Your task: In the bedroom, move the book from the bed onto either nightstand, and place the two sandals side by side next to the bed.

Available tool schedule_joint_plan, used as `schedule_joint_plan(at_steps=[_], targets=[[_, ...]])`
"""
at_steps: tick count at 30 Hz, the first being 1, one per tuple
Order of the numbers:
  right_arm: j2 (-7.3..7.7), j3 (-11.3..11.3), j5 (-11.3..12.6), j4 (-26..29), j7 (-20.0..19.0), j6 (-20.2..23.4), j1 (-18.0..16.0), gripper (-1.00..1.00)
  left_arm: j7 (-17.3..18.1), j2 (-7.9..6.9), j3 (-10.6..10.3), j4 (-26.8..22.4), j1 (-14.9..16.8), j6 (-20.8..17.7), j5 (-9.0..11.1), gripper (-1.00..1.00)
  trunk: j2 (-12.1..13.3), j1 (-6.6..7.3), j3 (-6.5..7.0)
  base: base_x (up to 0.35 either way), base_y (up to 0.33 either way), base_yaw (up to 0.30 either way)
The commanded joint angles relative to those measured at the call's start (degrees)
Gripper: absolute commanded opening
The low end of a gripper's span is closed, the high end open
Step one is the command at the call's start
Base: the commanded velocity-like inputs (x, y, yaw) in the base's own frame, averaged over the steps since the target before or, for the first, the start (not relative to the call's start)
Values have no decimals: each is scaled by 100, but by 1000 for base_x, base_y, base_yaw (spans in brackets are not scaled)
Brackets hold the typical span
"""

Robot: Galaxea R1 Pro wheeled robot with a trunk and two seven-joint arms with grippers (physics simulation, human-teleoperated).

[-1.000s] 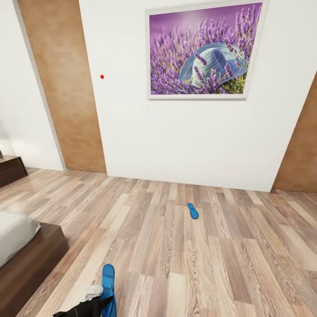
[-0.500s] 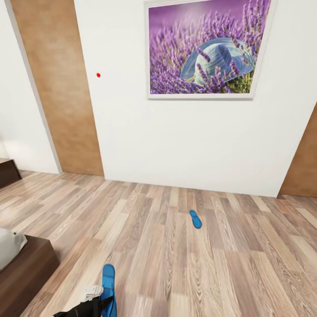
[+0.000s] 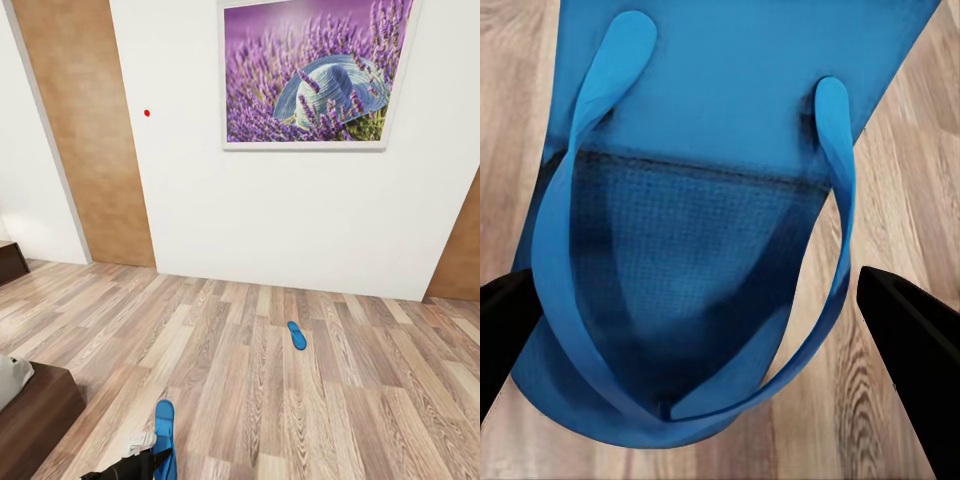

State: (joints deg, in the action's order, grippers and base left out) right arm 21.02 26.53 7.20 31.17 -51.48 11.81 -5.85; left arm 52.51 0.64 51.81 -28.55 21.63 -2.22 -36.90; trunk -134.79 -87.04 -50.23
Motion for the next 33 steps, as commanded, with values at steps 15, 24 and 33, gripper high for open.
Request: schedule_joint_plan(at_steps=[15, 24, 33], targets=[[-30, 2, 38, 9, -29, 57, -4, 100, 31, 7, 49, -10, 8, -24, -36, -100, -2, -2, -6, 282, -135, 0], [-36, 1, 39, 12, -28, 54, -4, 100, 31, 4, 49, -10, 8, -24, -36, -100, -2, -2, -6, 306, -19, 0], [-37, 1, 42, 12, -45, 58, -4, 100, 31, 0, 49, -10, 8, -24, -36, -100, -2, -2, -6, 325, -1, 2]])
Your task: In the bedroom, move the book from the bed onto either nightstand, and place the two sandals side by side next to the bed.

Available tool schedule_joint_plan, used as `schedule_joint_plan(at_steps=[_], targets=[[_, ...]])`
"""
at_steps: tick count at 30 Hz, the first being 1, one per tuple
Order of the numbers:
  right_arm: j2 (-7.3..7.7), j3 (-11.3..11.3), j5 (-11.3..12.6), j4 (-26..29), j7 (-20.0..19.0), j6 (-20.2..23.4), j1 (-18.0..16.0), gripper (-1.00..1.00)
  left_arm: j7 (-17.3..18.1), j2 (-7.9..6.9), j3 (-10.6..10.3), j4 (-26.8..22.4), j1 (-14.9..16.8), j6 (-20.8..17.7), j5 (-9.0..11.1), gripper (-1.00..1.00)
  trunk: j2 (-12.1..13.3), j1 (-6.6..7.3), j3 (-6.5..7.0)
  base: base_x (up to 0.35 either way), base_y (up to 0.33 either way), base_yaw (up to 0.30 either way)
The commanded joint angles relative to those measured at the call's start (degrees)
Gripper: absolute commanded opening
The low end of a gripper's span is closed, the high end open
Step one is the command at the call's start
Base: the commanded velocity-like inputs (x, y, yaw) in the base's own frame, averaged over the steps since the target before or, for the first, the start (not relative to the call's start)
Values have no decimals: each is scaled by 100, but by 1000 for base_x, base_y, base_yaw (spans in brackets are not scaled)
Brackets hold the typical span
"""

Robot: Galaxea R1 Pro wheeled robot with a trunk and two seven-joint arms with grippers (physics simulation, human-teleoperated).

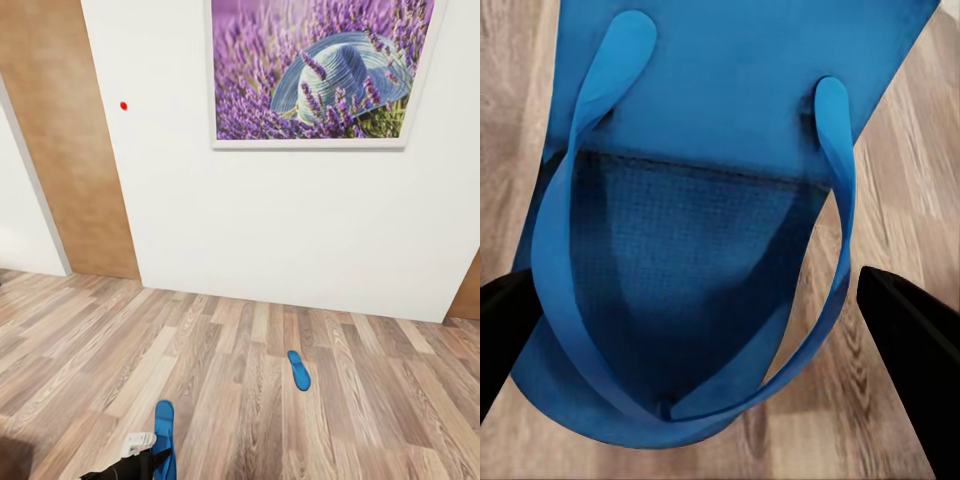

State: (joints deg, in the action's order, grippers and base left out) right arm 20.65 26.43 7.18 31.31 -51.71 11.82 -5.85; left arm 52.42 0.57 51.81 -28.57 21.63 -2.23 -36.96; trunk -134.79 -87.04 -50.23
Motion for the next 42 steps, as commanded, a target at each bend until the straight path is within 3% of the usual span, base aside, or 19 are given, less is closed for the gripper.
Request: schedule_joint_plan(at_steps=[1, 14, 24, 42], targets=[[0, 11, 45, -2, -22, 57, -3, 100, 40, 7, 48, -8, 8, -23, -31, -100, -2, -2, -6, 326, 0, 36], [-7, 11, 38, 7, -16, 57, -3, 100, 47, 4, 48, -8, 8, -23, -31, -100, -2, -2, -6, 318, 0, 205], [-8, 11, 38, 7, -14, 57, -3, 100, 49, -2, 57, -8, 8, -15, -28, -100, -2, -2, -6, 160, 0, 15], [-8, 11, 38, 32, -32, 49, -3, 100, 49, -5, 56, -8, 8, -15, -31, -100, -2, -2, -6, 323, 0, 0]])
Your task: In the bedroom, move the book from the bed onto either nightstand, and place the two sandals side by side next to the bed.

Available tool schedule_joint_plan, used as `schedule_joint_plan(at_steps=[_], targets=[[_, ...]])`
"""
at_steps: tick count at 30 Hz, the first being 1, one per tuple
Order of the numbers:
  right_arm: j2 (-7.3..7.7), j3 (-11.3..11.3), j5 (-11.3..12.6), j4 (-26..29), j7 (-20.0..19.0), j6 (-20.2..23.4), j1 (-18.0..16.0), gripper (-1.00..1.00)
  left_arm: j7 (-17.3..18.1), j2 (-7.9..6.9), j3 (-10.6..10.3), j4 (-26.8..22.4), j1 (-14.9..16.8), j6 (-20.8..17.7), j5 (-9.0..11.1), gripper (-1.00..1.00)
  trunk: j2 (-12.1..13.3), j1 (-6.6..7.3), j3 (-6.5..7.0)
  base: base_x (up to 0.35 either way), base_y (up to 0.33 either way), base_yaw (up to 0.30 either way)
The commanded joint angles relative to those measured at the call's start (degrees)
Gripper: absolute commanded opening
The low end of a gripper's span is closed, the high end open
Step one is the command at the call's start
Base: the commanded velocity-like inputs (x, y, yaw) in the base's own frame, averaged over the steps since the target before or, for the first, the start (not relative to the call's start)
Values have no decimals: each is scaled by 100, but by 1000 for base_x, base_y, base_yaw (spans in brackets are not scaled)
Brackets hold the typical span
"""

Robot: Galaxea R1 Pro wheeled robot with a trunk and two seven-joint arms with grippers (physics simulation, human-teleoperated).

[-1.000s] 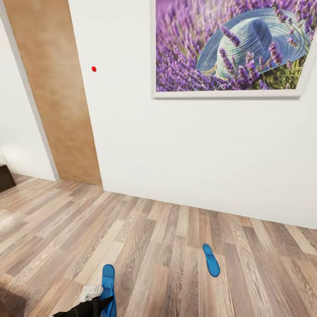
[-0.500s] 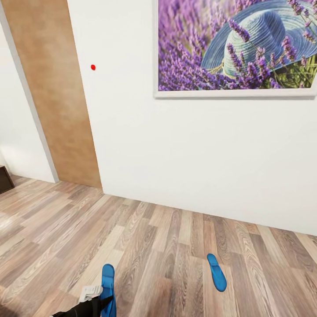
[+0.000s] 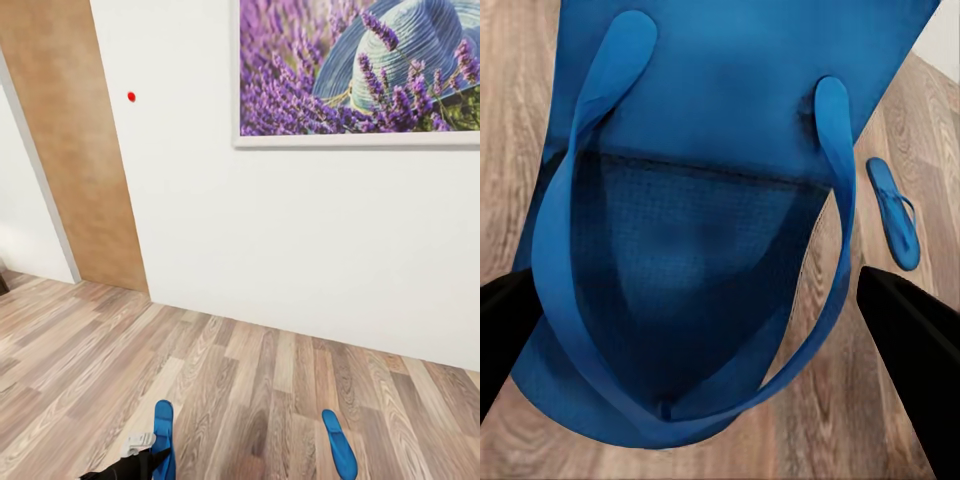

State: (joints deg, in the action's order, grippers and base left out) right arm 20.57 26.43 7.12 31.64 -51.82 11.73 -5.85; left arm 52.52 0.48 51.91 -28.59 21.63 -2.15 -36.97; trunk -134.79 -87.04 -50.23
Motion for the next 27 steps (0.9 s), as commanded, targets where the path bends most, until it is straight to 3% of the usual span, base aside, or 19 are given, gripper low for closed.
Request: schedule_joint_plan(at_steps=[1, 16, 27], targets=[[0, 11, 44, -1, -21, 58, -3, 100, 39, 5, 46, -7, 8, -23, -29, -100, -2, -2, -6, 326, 0, 0], [4, 12, 44, 0, -21, 58, -3, 100, 39, 5, 42, -7, 8, -23, -29, -100, -2, -2, -6, 325, 0, 0], [6, 12, 44, 1, -22, 66, -3, 100, 47, 5, 39, -7, 8, -31, -29, -100, -2, -2, -6, 38, 0, 0]])
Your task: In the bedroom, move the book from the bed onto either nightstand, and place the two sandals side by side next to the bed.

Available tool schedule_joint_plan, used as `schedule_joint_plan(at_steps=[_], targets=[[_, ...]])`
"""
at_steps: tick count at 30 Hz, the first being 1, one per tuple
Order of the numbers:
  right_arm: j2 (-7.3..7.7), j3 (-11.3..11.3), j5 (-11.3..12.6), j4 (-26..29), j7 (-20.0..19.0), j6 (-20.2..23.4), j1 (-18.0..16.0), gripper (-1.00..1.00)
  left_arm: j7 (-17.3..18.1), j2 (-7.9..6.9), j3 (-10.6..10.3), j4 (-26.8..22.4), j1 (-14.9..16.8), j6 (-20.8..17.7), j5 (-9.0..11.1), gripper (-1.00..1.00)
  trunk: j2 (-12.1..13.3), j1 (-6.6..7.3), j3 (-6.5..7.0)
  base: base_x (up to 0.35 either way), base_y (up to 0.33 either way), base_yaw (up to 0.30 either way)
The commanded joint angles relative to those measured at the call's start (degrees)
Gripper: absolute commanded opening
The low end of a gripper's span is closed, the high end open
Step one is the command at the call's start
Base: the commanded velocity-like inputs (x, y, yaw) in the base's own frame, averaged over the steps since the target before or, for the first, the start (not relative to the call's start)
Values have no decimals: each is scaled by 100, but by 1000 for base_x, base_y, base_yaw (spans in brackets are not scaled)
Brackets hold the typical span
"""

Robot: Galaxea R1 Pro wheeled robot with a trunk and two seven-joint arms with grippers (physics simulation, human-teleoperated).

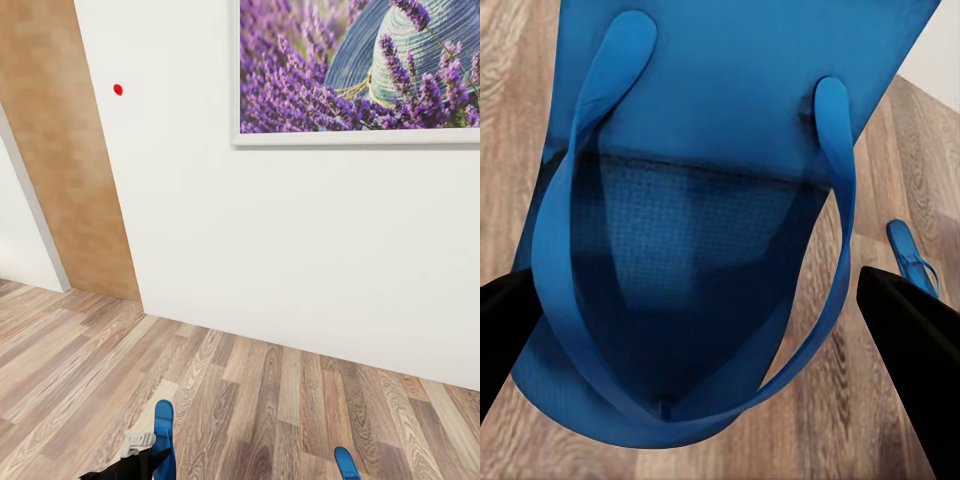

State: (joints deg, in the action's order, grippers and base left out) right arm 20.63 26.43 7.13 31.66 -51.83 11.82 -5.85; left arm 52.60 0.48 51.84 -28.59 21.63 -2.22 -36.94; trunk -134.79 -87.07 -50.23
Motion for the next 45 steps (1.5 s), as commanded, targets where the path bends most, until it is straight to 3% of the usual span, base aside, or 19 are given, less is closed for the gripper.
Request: schedule_joint_plan(at_steps=[1, 4, 5, 7, 9, 10, 11, 12, 14, 18, 21, 22, 25, 26, 27, 30, 33, 38, 45], targets=[[-1, 11, 43, 0, -14, 55, -3, 100, 37, 7, 45, -6, 8, -24, -32, -100, -3, 1, -6, 0, 0, 0], [-10, 5, 22, 21, 69, 39, -3, 100, 33, 12, 45, -6, 8, -24, -32, -100, -3, 1, -6, 0, 0, 0], [-13, -6, 5, 35, 288, 38, -5, 100, 32, 13, 45, -6, 8, -24, -32, -100, -3, 1, -6, 0, 0, 0], [-22, -28, -19, 213, 1030, 77, -12, 100, 32, 13, 44, -6, 8, -24, -28, -100, -3, 1, -6, 0, 0, 0], [-34, -54, -29, 860, 1953, 216, -18, 100, 26, 14, 39, -6, 8, -22, -25, -100, -3, 1, -6, 0, 0, 0], [-35, -64, -30, 1056, 2163, 290, -18, 100, 26, 14, 39, -6, 8, -21, -27, -100, -3, 1, -6, 0, 0, 0], [-39, -115, -33, 1656, 2710, 680, -20, 100, 24, 14, 38, -6, 8, -22, -27, -100, -3, 1, -6, 0, 0, 0], [-39, -137, -34, 1843, 2855, 868, -20, 100, 24, 14, 37, -6, 8, -22, -26, -100, -3, 1, -6, 0, 0, 0], [-41, -223, -35, 2409, 3270, 1743, -29, 100, 23, 14, 37, -6, 8, -21, -25, -100, -3, 1, -6, 0, 0, 0], [-42, -416, -41, 2748, 3511, 2688, -366, 100, 23, 14, 37, -8, 8, -18, -24, -100, -3, 1, -6, 0, 0, 0], [-45, -1036, -101, 2755, 3571, 3007, -1182, 100, 23, 14, 36, -9, 8, -18, -26, -100, -3, 1, -6, 0, 0, 0], [-51, -1190, -116, 2722, 3576, 3031, -1274, 100, 23, 14, 36, -8, 8, -17, -26, -100, -3, 1, -6, 0, 0, 0], [-332, -2149, -253, 2374, 3607, 3112, -1551, 100, 23, 14, 36, -8, 8, -16, -24, -100, -3, 1, -6, 0, 0, 0], [-492, -2345, -365, 2284, 3665, 3123, -1590, 100, 20, 14, 36, -8, 8, -15, -24, -100, -3, 1, -6, 0, 0, 0], [-820, -2552, -736, 2190, 3966, 3134, -1637, 100, 13, 14, 36, -7, 8, -15, -27, -100, -3, 1, -6, 0, 0, 0], [-1344, -2654, -1295, 2096, 4609, 3142, -1741, 100, -26, 15, 36, -11, 8, -15, -24, -100, -3, 1, -6, 0, 0, 0], [-1666, -2680, -1497, 1658, 4958, 3137, -2104, 100, -43, 14, 36, -14, 8, -17, -24, -100, -3, 1, -6, 0, 0, 0], [-1741, -2686, -1551, 1166, 5046, 3083, -2206, 100, -47, 14, 36, -15, 8, -16, -23, -100, -3, 1, -6, 0, 0, 0], [-1746, -2687, -1571, 1085, 5063, 3036, -2226, 100, -48, 14, 36, -15, 8, -15, -23, -100, -3, 1, -6, 0, 0, 0]])
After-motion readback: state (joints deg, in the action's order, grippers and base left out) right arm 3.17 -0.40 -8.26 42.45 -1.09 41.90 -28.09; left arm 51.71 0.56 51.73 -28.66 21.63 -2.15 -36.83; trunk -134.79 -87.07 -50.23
